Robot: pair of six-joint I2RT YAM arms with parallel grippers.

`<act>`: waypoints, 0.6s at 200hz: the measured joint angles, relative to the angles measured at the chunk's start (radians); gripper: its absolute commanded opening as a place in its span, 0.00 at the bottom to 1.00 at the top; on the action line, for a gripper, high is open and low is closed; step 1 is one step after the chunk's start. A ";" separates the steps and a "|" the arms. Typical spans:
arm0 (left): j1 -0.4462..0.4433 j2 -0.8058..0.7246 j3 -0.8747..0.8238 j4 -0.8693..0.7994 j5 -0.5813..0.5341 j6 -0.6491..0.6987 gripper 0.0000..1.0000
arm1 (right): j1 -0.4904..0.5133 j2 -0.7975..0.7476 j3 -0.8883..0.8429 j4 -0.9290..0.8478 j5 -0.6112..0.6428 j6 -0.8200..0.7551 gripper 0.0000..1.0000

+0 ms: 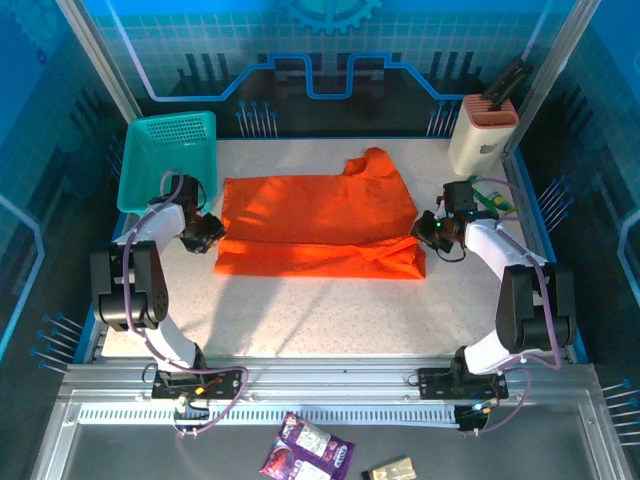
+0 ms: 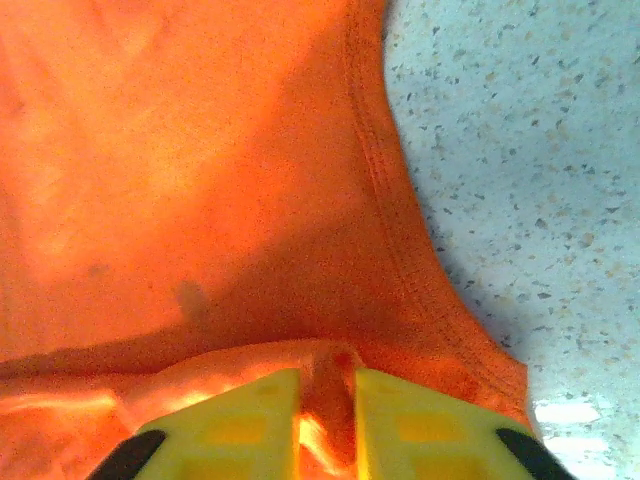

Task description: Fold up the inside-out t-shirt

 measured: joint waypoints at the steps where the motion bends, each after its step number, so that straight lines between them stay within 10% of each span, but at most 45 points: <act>1: 0.000 0.000 0.000 0.000 0.000 0.002 0.41 | 0.000 0.000 0.000 -0.001 0.001 0.003 0.36; 48: -0.027 -0.094 0.012 -0.024 -0.006 -0.001 0.42 | 0.055 -0.063 0.025 -0.075 0.045 -0.038 0.51; 120: -0.306 -0.111 -0.099 0.032 0.058 -0.068 0.39 | 0.282 0.002 -0.080 0.101 -0.094 0.085 0.83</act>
